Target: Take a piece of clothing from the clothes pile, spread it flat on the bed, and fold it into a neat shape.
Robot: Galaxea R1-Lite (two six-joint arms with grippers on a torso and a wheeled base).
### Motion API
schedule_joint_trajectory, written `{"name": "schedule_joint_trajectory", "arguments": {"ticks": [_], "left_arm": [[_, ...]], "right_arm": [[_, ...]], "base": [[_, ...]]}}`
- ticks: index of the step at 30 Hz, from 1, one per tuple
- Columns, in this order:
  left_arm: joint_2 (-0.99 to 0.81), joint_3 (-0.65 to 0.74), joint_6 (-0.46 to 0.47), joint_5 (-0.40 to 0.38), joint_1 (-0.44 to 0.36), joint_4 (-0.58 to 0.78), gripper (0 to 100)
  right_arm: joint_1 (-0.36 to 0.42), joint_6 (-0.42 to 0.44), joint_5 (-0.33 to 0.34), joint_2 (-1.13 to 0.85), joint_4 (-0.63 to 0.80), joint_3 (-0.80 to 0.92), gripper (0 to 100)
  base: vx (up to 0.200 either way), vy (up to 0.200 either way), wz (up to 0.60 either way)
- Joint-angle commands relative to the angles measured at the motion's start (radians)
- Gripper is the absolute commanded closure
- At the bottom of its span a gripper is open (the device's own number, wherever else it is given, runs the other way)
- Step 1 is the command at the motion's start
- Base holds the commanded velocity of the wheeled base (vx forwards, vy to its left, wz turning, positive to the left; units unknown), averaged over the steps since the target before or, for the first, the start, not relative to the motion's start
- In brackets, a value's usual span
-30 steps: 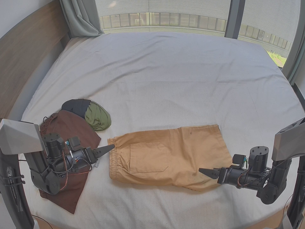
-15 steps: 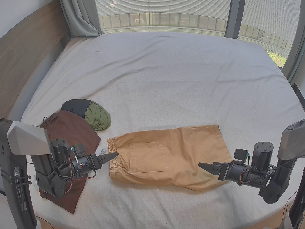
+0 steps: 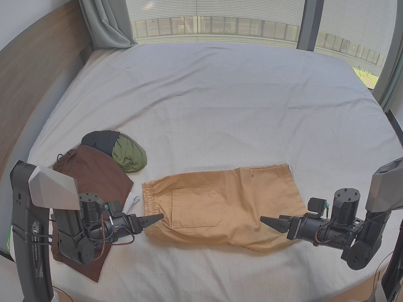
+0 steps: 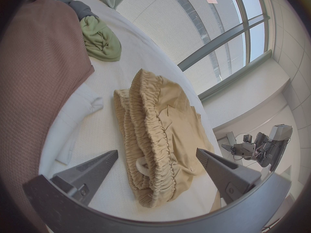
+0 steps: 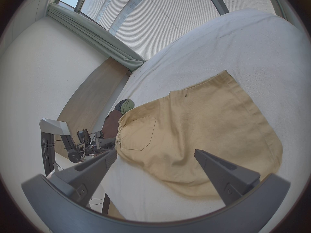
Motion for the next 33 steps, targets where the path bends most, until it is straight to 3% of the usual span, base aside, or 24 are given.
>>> {"name": "schedule_joint_trajectory", "arguments": {"ticks": [1,4,7,10,27,28,33], "left_arm": [[0.034,-0.011,-0.003,0.001,-0.01,-0.001,0],[0.046,-0.025,-0.006,0.015,-0.026,-0.001,0],[0.06,-0.059,-0.051,0.134,-0.069,-0.001,0],[0.059,-0.073,-0.089,0.168,-0.081,-0.001,0],[0.055,-0.087,-0.121,0.173,-0.087,-0.002,0],[0.055,-0.087,-0.121,0.173,-0.087,-0.002,100],[0.054,-0.09,-0.121,0.17,-0.085,-0.002,100]], "right_arm": [[0.011,0.001,0.0,0.004,-0.001,0.001,0],[0.011,0.001,0.0,0.004,-0.001,0.001,0],[0.011,0.001,0.0,0.004,-0.001,0.002,0],[0.011,0.001,0.0,0.004,-0.001,0.002,0],[0.011,0.001,0.0,0.004,-0.001,0.002,0],[0.01,0.001,0.0,0.004,-0.001,0.002,0],[0.008,0.001,0.0,0.004,-0.001,0.002,0]], "base": [[0.0,0.0,0.0],[0.0,0.0,0.0],[0.0,0.0,0.0],[0.0,0.0,0.0],[0.0,0.0,0.0],[0.0,0.0,0.0],[0.0,0.0,0.0]]}}
